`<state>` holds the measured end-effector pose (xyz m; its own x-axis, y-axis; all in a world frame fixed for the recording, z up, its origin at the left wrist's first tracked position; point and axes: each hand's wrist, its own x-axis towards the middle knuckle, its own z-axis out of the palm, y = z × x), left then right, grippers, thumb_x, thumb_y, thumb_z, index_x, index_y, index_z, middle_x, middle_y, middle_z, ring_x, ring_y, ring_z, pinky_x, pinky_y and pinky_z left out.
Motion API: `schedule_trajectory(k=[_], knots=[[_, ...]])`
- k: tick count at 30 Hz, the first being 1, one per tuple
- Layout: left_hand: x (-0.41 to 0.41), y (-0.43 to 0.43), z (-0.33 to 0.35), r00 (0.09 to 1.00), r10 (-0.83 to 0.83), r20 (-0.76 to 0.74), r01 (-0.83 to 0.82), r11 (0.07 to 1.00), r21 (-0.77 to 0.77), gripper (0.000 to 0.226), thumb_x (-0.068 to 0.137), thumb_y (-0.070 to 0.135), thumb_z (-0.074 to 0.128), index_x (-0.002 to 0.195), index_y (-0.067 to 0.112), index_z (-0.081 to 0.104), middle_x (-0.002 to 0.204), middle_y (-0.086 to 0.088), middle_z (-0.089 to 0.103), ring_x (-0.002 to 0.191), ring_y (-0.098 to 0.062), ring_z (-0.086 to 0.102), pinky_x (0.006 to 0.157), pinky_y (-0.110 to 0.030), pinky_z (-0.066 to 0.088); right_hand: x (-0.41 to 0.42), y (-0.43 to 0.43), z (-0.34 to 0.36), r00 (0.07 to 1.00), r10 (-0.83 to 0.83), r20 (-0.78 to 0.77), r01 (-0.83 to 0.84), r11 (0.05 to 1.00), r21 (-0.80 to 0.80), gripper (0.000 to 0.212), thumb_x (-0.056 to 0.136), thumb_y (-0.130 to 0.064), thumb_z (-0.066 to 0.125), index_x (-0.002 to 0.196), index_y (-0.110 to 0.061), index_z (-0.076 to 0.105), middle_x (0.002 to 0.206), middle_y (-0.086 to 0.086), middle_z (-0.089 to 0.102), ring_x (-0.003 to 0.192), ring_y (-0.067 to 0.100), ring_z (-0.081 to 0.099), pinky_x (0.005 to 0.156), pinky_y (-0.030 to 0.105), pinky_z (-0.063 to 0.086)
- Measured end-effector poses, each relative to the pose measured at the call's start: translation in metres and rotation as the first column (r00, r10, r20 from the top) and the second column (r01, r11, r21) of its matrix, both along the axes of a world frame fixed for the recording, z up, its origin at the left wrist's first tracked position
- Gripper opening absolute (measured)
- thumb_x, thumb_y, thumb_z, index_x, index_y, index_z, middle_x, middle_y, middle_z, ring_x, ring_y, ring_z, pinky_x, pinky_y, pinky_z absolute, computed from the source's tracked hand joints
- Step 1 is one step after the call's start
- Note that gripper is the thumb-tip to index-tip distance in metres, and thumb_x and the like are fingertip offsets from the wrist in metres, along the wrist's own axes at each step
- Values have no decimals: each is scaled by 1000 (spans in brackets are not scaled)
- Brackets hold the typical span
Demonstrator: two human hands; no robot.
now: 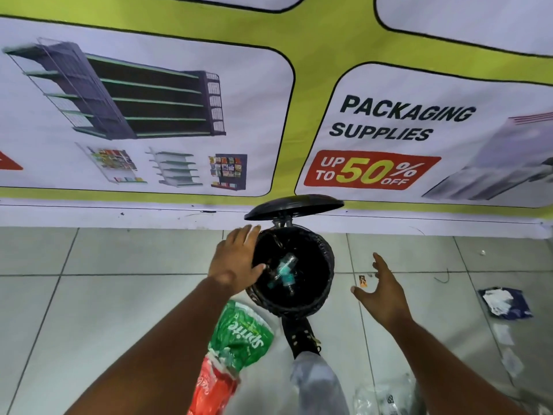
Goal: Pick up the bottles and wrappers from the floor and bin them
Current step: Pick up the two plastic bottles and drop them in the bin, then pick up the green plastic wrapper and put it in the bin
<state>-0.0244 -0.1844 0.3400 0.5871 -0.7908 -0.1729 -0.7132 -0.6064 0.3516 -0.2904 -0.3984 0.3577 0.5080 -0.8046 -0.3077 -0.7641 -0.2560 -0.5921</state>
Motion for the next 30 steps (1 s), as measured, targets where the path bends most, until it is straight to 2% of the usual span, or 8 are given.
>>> schedule_trajectory(k=[4,8,11,16,21,26,30], knots=[[23,51,18,996,62,72,-59,998,-36,99,83,58,57,152,27,-6,164,-6,6,149,-28,7,117,-47,21,26,18,15,993,116,3,-115,990,-79,89,78,-27,77,149,-27,24,153,4,37,138,22,37,111,40,35],[40,88,37,988,85,126,-80,996,-44,100,83,58,58,152,27,-7,163,-8,8,149,-30,8,117,-49,24,60,41,30,967,255,-27,-256,956,-147,86,80,-33,74,150,-26,23,154,0,35,140,22,33,112,37,30],[42,119,44,985,93,143,-88,995,-38,98,84,57,56,152,27,-7,163,-8,8,149,-29,8,117,-49,25,80,67,39,929,366,-49,-368,912,-182,84,82,-34,71,149,-29,21,154,-1,35,139,22,33,113,42,32],[28,172,36,987,115,115,-116,993,0,94,86,57,53,153,26,-5,164,-8,7,149,-28,7,117,-48,23,90,111,34,852,509,-121,-523,822,-224,82,84,-32,68,150,-28,21,154,0,35,140,21,32,114,40,31],[7,228,-11,982,183,42,-185,982,43,92,87,58,52,152,29,-6,164,-6,8,149,-27,8,116,-46,22,90,156,-15,708,673,-216,-706,685,-181,79,85,-34,64,151,-25,22,154,3,35,141,21,30,116,38,27],[-20,276,-99,966,253,-56,-244,959,143,94,86,62,51,151,33,-11,164,-4,3,149,-27,5,117,-47,20,90,199,-110,458,820,-344,-882,466,-64,81,83,-37,57,152,-24,16,156,0,30,143,18,24,116,31,16],[-32,295,-172,956,274,-103,-248,945,214,93,85,63,49,150,35,-11,164,-3,4,149,-27,7,117,-47,21,89,215,-194,291,841,-455,-933,355,61,92,78,-41,62,152,-24,11,158,4,23,144,22,20,116,37,19]])
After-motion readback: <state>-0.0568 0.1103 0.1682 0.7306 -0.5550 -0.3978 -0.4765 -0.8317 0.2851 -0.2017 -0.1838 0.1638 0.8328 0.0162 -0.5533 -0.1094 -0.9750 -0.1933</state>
